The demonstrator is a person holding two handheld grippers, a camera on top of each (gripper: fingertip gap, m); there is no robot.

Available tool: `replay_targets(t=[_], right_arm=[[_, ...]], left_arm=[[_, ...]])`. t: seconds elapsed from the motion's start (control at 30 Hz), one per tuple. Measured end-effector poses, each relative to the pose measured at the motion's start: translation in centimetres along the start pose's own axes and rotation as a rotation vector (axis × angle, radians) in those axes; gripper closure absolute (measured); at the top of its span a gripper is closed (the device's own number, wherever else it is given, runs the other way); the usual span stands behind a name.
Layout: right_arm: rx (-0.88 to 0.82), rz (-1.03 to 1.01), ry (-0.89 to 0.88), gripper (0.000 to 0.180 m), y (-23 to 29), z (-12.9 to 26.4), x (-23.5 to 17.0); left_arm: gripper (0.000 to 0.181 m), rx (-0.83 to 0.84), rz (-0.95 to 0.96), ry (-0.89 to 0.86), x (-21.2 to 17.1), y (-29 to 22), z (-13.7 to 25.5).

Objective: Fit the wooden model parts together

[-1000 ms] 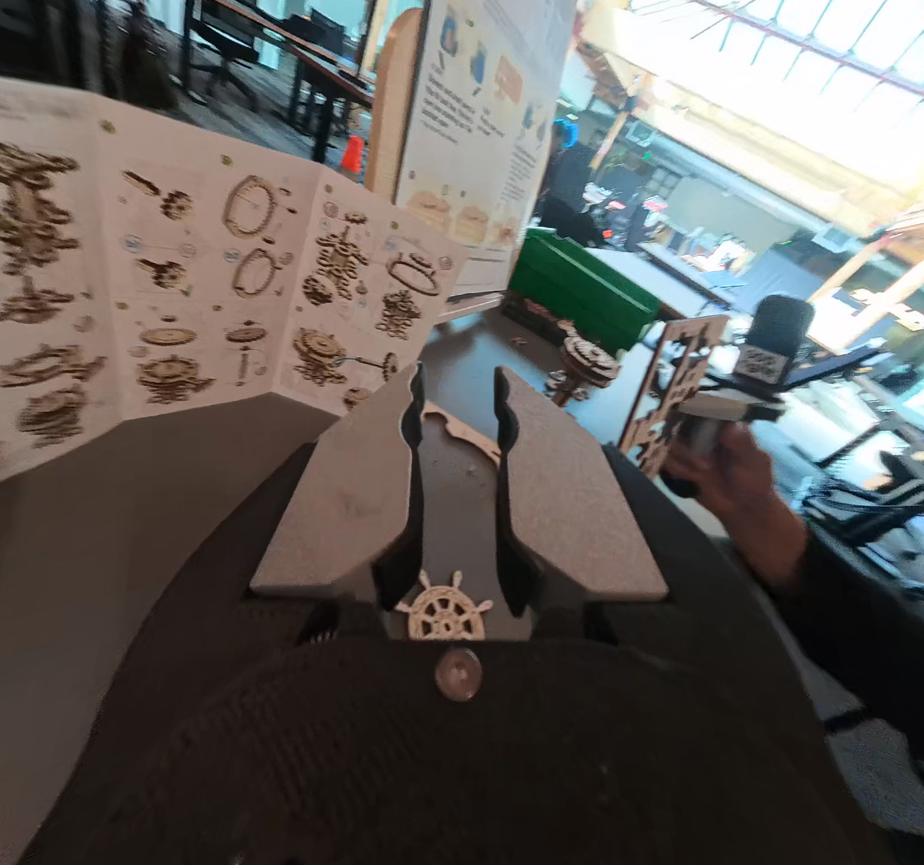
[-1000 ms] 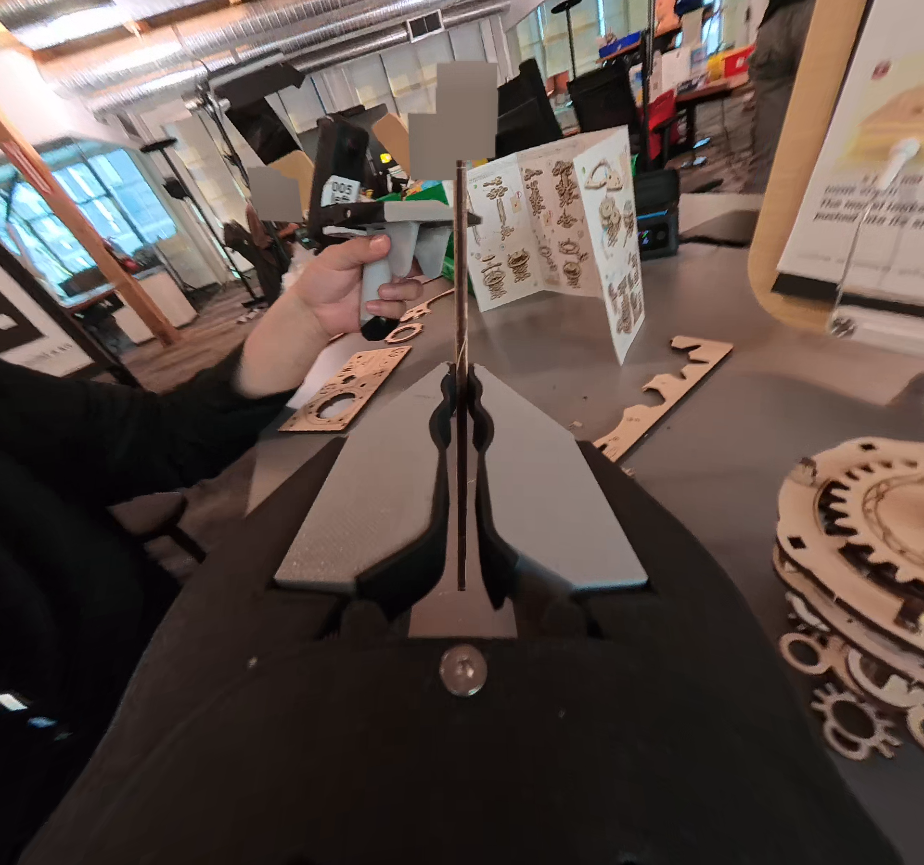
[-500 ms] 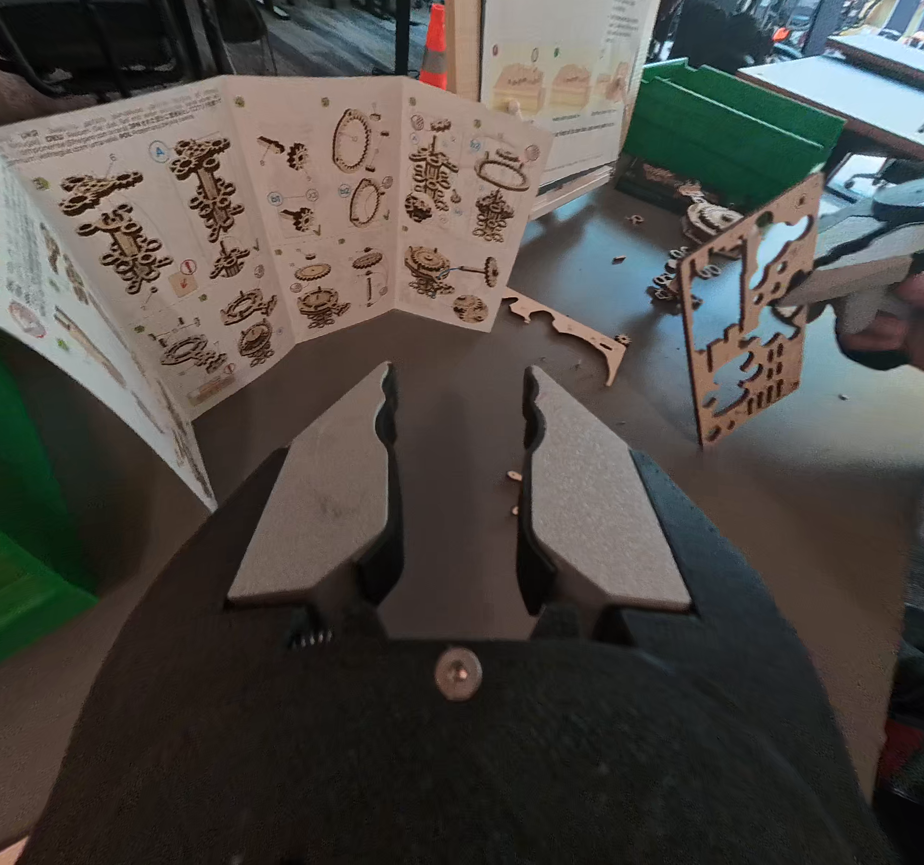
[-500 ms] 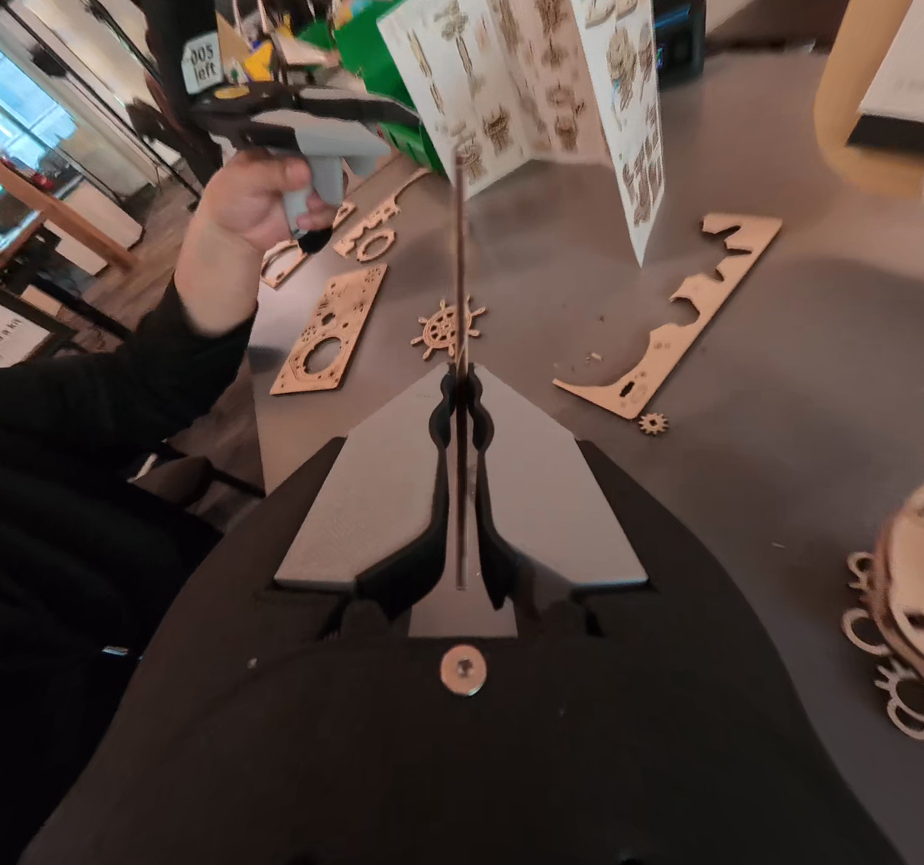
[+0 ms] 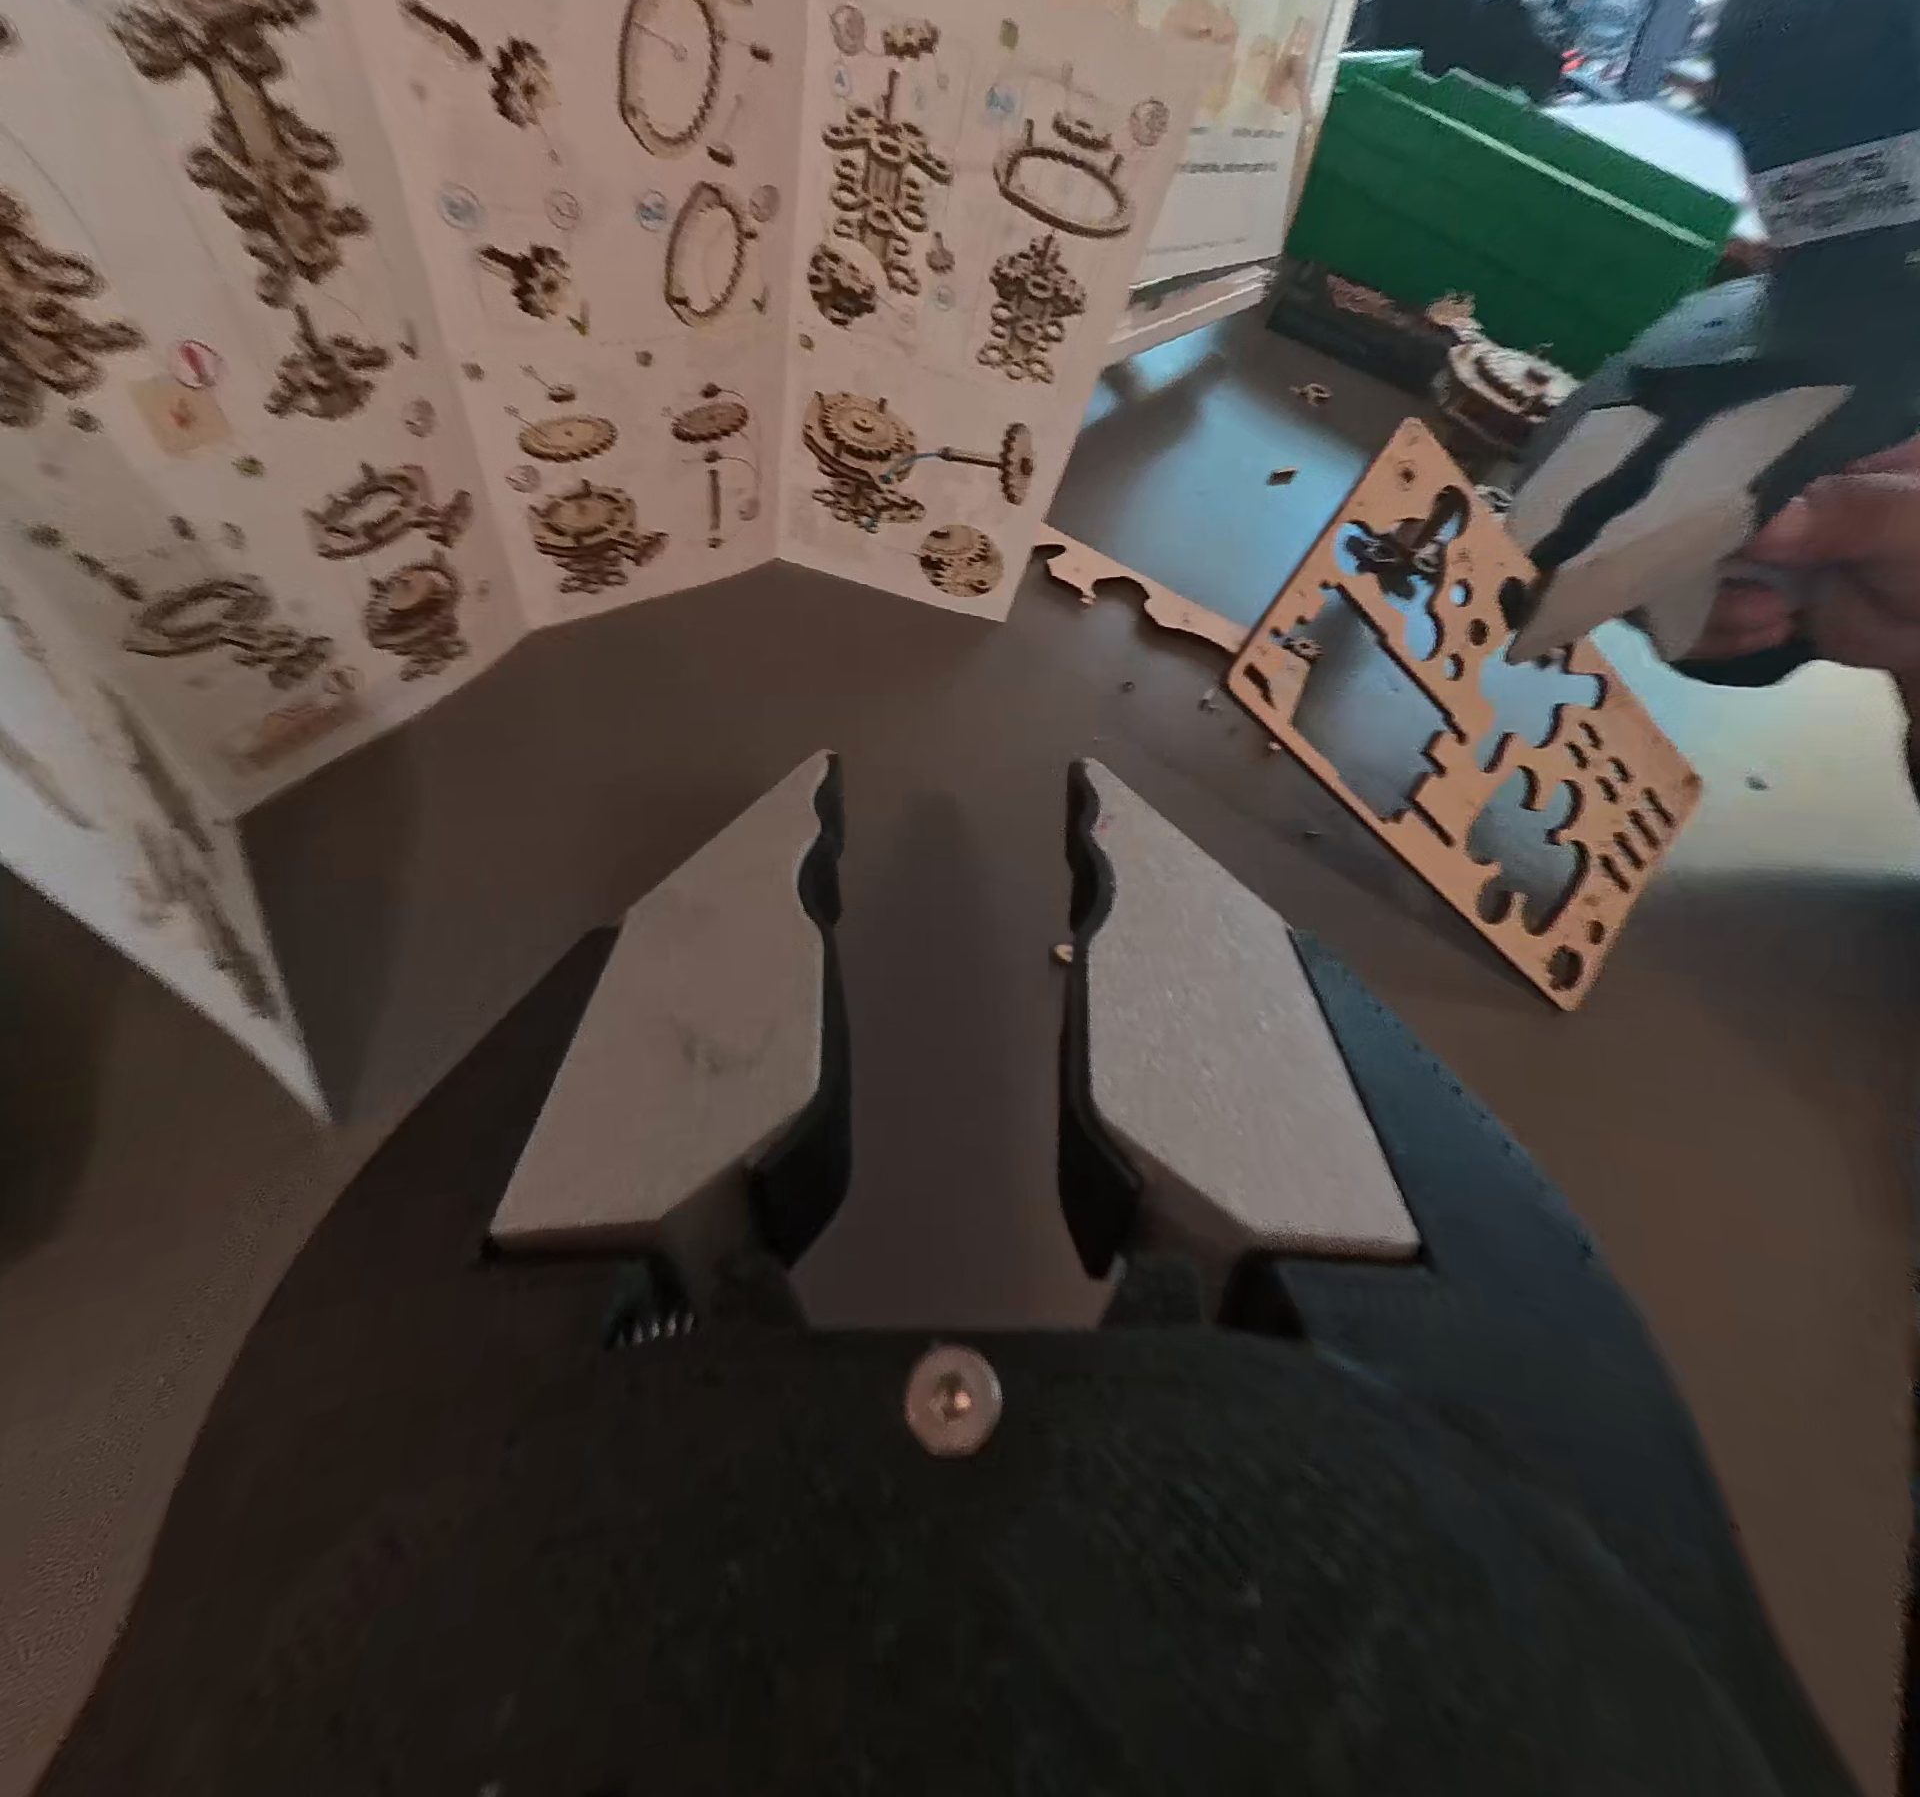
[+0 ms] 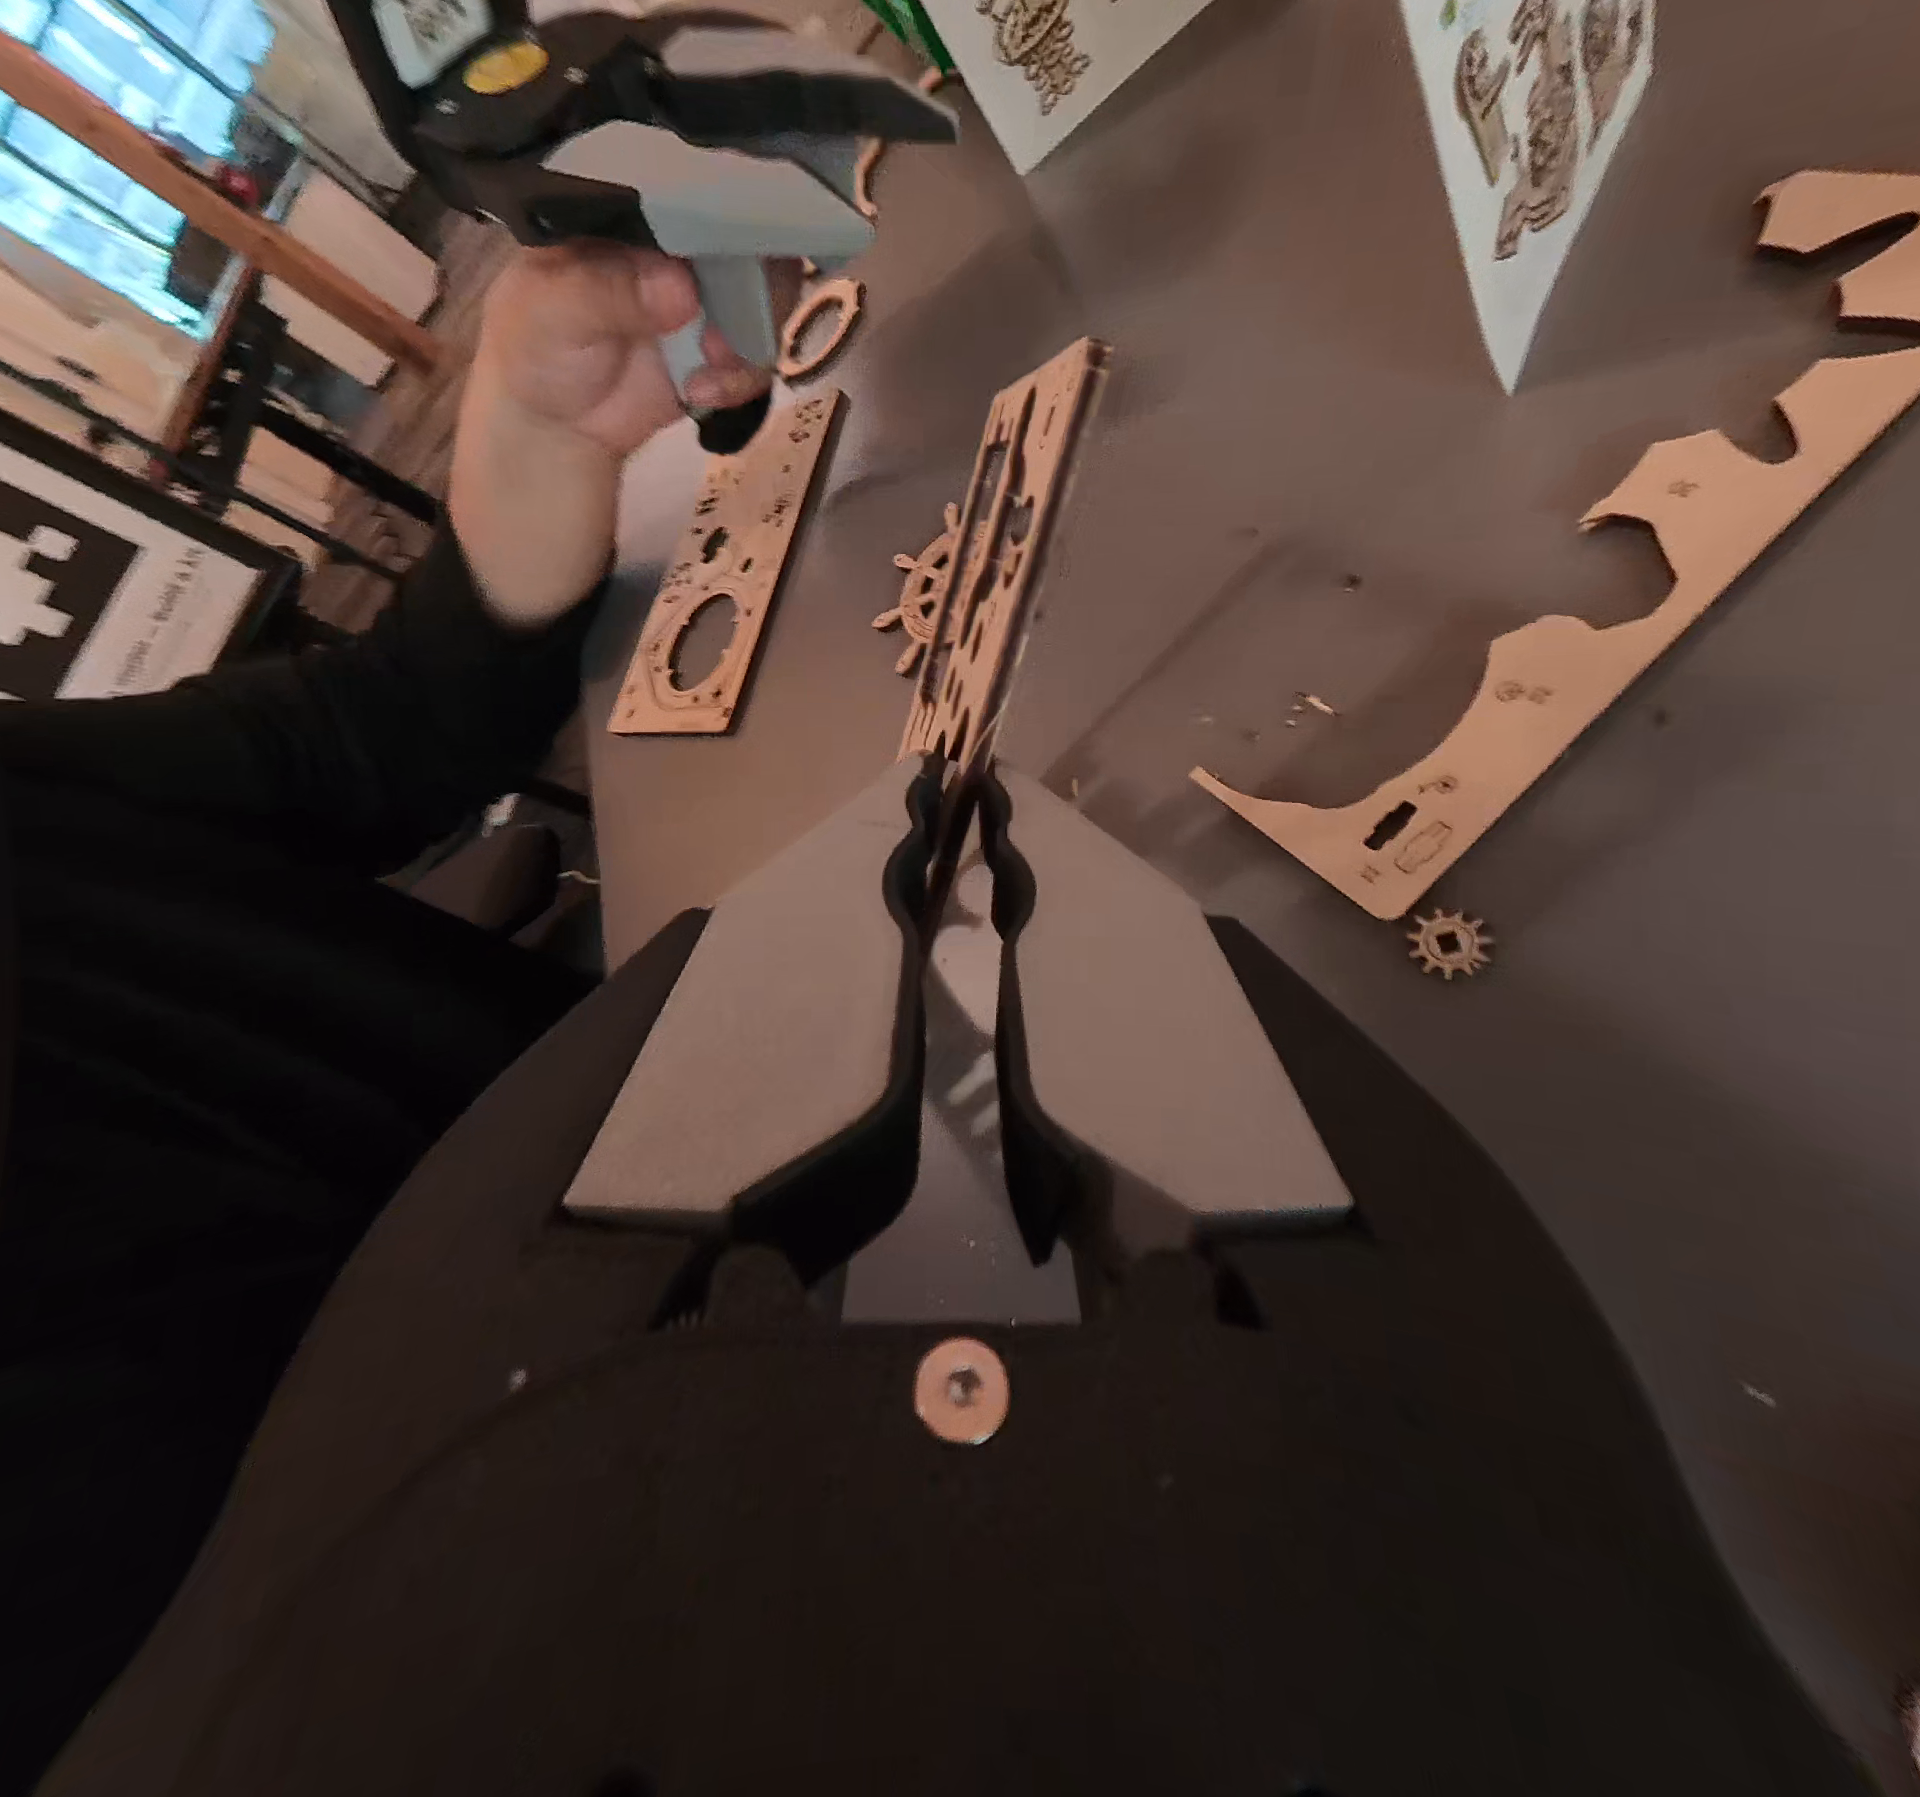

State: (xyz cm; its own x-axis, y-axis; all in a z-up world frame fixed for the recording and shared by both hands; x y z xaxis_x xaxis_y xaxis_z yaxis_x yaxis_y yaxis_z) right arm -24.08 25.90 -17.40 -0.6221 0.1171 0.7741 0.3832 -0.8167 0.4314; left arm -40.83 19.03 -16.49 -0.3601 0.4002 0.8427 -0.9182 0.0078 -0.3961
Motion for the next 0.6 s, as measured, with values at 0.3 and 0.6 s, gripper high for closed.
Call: replay_targets(t=[0.3, 0.6], right_arm=[[0.123, -0.015, -0.099, 0.178, 0.1, 0.0, 0.6], [0.085, -0.018, -0.087, 0.177, -1.2, 0.0, 0.1]], left_arm=[[0.144, -0.075, 0.044, 0.073, -1.7, -0.3, -1.0], [0.145, -0.036, 0.007, 0.116, -2.5, 0.0, -1.5]])
Point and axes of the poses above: each gripper's, where its closed fingertips meet, z back along the fingers, x out of its top, y = z × x across the jaws, the point moved 1 cm from there along z, back along the fingers, and after that the axes turned 11 degrees about z, right-handed, at the moved point
